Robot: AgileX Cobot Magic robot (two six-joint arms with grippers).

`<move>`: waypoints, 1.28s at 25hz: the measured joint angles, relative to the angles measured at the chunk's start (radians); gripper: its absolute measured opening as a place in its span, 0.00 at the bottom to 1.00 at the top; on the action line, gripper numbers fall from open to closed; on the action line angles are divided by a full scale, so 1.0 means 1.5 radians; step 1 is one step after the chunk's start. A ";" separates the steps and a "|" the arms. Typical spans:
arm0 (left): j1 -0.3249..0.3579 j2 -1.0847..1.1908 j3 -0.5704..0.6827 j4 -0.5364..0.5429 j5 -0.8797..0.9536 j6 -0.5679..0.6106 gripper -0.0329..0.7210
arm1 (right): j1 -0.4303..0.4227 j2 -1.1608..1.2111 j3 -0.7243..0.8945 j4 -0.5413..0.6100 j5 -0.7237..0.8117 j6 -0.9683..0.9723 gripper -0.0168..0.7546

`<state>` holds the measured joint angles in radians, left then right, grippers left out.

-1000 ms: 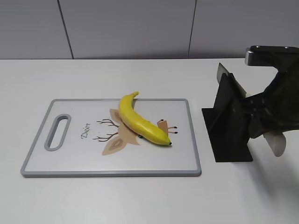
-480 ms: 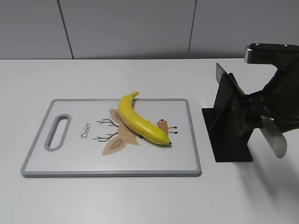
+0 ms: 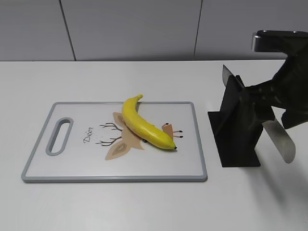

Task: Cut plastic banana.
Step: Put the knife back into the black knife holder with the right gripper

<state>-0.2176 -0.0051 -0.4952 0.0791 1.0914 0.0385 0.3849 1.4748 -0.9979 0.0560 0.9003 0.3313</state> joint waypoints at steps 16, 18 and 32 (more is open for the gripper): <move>0.000 0.000 0.000 0.000 0.000 0.000 0.77 | 0.000 0.020 -0.001 0.031 0.098 -0.003 0.29; 0.000 0.000 0.000 0.000 0.000 0.000 0.77 | 0.000 0.021 -0.001 0.035 0.098 -0.003 0.27; 0.000 0.000 0.000 0.000 0.000 0.001 0.73 | 0.000 0.021 -0.001 0.057 0.082 -0.006 0.29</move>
<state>-0.2176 -0.0051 -0.4952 0.0791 1.0914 0.0393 0.3849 1.5068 -0.9992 0.1411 1.0230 0.3223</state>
